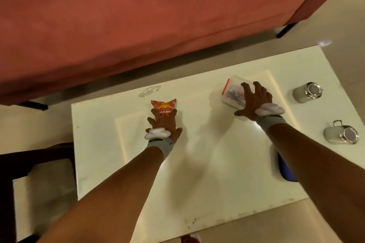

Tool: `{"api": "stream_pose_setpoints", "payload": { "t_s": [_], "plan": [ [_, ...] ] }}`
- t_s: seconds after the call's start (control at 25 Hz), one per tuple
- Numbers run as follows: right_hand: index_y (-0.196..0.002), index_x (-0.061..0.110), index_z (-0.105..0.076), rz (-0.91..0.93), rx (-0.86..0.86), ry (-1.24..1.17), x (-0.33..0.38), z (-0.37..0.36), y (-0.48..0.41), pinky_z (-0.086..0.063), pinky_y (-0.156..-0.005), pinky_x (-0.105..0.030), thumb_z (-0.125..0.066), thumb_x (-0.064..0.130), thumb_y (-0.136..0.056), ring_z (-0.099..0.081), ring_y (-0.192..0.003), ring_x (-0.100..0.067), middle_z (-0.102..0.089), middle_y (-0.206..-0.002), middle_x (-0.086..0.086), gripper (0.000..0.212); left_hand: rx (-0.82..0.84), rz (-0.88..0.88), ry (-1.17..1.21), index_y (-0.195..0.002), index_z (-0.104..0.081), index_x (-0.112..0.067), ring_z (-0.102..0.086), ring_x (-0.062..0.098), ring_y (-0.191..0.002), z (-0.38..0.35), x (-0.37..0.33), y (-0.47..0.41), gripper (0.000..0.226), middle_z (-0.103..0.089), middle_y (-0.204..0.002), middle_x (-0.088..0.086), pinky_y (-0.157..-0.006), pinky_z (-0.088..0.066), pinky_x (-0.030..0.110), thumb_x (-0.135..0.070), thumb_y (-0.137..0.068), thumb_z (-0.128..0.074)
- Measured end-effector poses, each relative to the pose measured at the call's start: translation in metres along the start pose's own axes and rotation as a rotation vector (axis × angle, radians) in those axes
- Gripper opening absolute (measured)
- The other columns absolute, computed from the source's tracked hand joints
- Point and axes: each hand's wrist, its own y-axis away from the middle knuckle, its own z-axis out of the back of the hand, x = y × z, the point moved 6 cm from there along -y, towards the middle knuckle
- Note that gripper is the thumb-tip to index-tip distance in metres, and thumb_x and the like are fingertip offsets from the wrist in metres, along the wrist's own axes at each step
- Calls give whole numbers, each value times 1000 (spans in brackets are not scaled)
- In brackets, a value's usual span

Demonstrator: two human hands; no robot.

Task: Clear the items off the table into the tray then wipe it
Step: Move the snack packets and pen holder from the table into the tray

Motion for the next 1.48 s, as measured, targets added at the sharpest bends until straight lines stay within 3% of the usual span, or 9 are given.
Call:
{"api": "stream_pose_setpoints", "payload": {
  "t_s": [0.12, 0.28, 0.4, 0.52, 0.68, 0.8, 1.12, 1.36, 1.48],
  "plan": [
    [-141, 34, -18, 17, 33, 51, -7, -8, -14, -27, -108, -50, -84, 50, -52, -23, -134, -40, -18, -145, -17, 112, -17, 12, -4, -143, -27, -42, -25, 47, -134, -10, 4, -9, 70, 6, -154, 17, -111, -28, 51, -50, -82, -62],
    [-135, 41, -22, -25, 5, 30, -8, -14, -18, -35, -97, -48, -83, 52, -48, -31, -122, -40, -26, -138, -17, 107, -62, 18, 122, -135, -45, -20, -46, 44, -117, -10, 4, -7, 61, -32, -143, 20, -97, -44, 51, -37, -82, -67],
    [-134, 42, -22, -62, 26, 49, 5, -6, -1, -34, -92, -43, -72, 67, -52, -38, -111, -36, -41, -123, -15, 99, -166, -75, 187, -131, -51, -17, -57, 35, -107, 8, 8, 9, 56, -33, -142, 5, -95, -46, 36, -47, -85, -62],
    [-134, 46, -23, -99, -10, -36, 50, -8, 39, -32, -92, -45, -62, 77, -53, -39, -110, -34, -43, -120, -13, 96, -240, -180, 213, -119, -62, -24, -60, 35, -102, 27, 18, 29, 34, -27, -145, 10, -91, -47, 33, -38, -88, -59],
    [-132, 51, -18, -43, 60, -275, 151, -3, 89, -37, -92, -48, -56, 85, -51, -47, -110, -36, -40, -121, -9, 96, -259, -165, 248, -119, -62, -29, -60, 32, -102, 58, 59, 61, 32, -30, -142, 9, -90, -47, 33, -36, -88, -59],
    [-131, 52, -16, 32, 101, -485, 227, 13, 110, -45, -90, -51, -57, 84, -51, -49, -113, -41, -39, -123, -12, 95, -314, -140, 340, -117, -62, -33, -61, 33, -101, 95, 109, 88, 32, -31, -142, 6, -88, -50, 36, -42, -87, -59],
    [-131, 50, -21, 343, -56, -356, 470, 72, 179, -42, -90, -50, -58, 81, -56, -47, -114, -38, -39, -127, -12, 89, -584, -52, 380, -111, -64, -34, -54, 32, -110, 211, 327, 159, 30, -30, -140, 7, -88, -53, 42, -47, -85, -60],
    [-127, 55, -24, 578, 3, -364, 629, 68, 260, -38, -93, -48, -66, 75, -53, -45, -119, -35, -38, -132, -4, 88, -702, 161, 463, -112, -63, -38, -55, 35, -109, 214, 502, 246, 35, -33, -141, 10, -84, -54, 45, -52, -81, -53],
    [-134, 52, -21, 747, 19, -220, 688, 49, 297, -32, -101, -47, -65, 75, -55, -38, -127, -33, -30, -143, -1, 94, -597, 205, 410, -116, -63, -35, -51, 37, -117, 195, 561, 270, 30, -29, -148, 12, -91, -51, 42, -44, -87, -57]
  ]
}}
